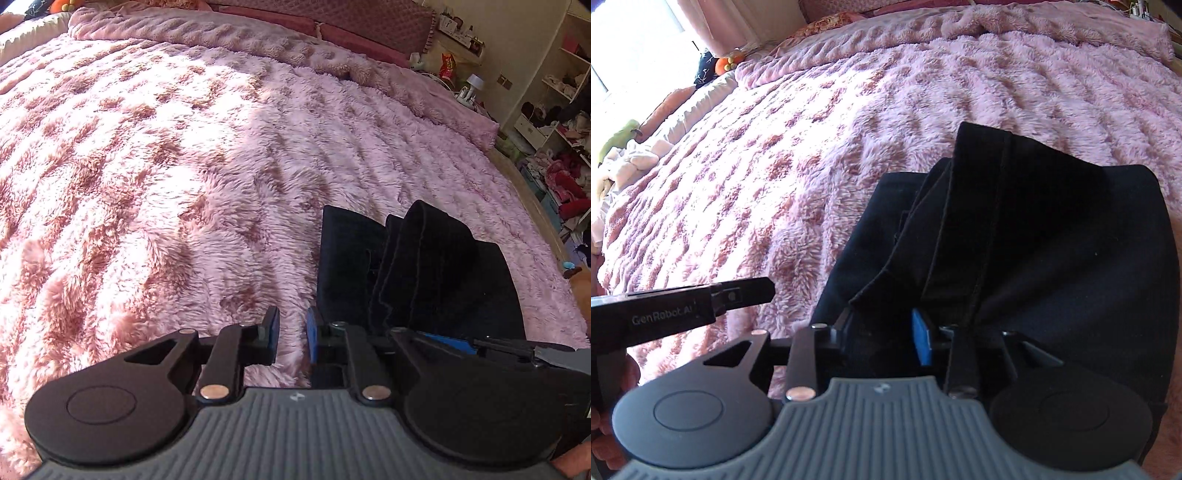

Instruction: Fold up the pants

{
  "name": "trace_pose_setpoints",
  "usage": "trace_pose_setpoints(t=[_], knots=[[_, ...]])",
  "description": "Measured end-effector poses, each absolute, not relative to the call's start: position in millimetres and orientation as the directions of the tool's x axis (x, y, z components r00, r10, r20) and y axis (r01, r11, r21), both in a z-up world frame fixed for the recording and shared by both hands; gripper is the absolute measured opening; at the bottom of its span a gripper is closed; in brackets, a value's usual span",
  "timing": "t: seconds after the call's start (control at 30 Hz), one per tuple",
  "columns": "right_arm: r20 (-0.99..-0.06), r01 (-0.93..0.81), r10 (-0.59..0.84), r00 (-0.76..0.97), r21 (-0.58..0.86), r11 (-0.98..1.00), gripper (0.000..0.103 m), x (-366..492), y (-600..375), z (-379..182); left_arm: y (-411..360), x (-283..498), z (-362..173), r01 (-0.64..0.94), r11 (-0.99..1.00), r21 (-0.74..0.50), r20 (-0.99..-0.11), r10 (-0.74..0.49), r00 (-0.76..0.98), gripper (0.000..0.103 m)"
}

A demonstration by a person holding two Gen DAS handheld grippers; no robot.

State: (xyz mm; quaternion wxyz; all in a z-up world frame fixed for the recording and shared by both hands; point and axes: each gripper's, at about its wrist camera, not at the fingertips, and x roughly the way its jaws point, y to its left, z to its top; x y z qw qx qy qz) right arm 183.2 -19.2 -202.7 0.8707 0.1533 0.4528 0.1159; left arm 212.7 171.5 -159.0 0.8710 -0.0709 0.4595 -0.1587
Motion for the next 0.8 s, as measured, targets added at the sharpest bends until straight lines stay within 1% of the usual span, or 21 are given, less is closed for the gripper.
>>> trace_pose_setpoints(t=[0.1, 0.13, 0.17, 0.2, 0.27, 0.37, 0.4, 0.43, 0.47, 0.53, 0.57, 0.6, 0.67, 0.73, 0.77, 0.8], knots=[[-0.722, -0.092, 0.409, 0.558, 0.436, 0.895, 0.038, 174, -27, -197, 165, 217, -157, 0.235, 0.916, -0.324, -0.751, -0.4, 0.525, 0.023], [-0.715, -0.096, 0.421, 0.558, 0.448, 0.889, 0.04, 170, -32, -193, 162, 219, -157, 0.243, 0.904, -0.351, -0.739, -0.427, 0.522, 0.029], [-0.71, -0.095, 0.422, 0.563, 0.451, 0.887, 0.04, 167, -38, -187, 160, 220, -157, 0.249, 0.894, -0.372, -0.729, -0.448, 0.518, 0.037], [-0.705, -0.092, 0.414, 0.576, 0.447, 0.89, 0.041, 164, -46, -181, 155, 223, -159, 0.262, 0.881, -0.394, -0.718, -0.473, 0.511, 0.041], [-0.704, -0.068, 0.368, 0.607, 0.415, 0.907, 0.041, 161, -64, -169, 144, 228, -164, 0.287, 0.858, -0.427, -0.7, -0.514, 0.496, 0.054], [-0.725, -0.015, 0.268, 0.635, 0.335, 0.942, 0.041, 164, -97, -165, 128, 238, -177, 0.313, 0.832, -0.459, -0.685, -0.555, 0.472, 0.064], [-0.73, -0.005, 0.249, 0.636, 0.319, 0.948, 0.037, 165, -106, -167, 121, 242, -184, 0.322, 0.82, -0.473, -0.678, -0.572, 0.461, 0.066], [-0.739, 0.012, 0.225, 0.635, 0.3, 0.954, 0.03, 168, -117, -171, 118, 247, -190, 0.322, 0.814, -0.483, -0.677, -0.581, 0.452, 0.07], [-0.746, 0.024, 0.208, 0.632, 0.287, 0.957, 0.027, 170, -126, -175, 115, 252, -196, 0.317, 0.811, -0.491, -0.678, -0.585, 0.445, 0.073], [-0.754, 0.037, 0.186, 0.63, 0.268, 0.963, 0.015, 173, -138, -182, 112, 263, -206, 0.299, 0.812, -0.502, -0.68, -0.584, 0.444, 0.075], [-0.756, 0.039, 0.186, 0.628, 0.269, 0.962, 0.013, 174, -143, -187, 111, 268, -211, 0.295, 0.806, -0.514, -0.676, -0.592, 0.439, 0.076], [-0.754, 0.036, 0.194, 0.627, 0.276, 0.96, 0.012, 175, -146, -190, 111, 272, -214, 0.296, 0.795, -0.529, -0.669, -0.605, 0.431, 0.077], [-0.746, 0.014, 0.215, 0.63, 0.288, 0.958, 0.012, 177, -148, -195, 109, 280, -219, 0.314, 0.765, -0.562, -0.647, -0.643, 0.41, 0.083], [-0.742, -0.007, 0.224, 0.632, 0.284, 0.959, 0.012, 178, -146, -200, 105, 287, -224, 0.354, 0.731, -0.584, -0.632, -0.682, 0.367, 0.086], [-0.742, -0.007, 0.227, 0.631, 0.287, 0.958, 0.012, 179, -145, -204, 104, 289, -226, 0.367, 0.721, -0.588, -0.629, -0.693, 0.352, 0.085], [-0.74, -0.002, 0.232, 0.632, 0.297, 0.955, 0.012, 181, -145, -205, 101, 291, -225, 0.389, 0.704, -0.595, -0.622, -0.709, 0.332, 0.083]])
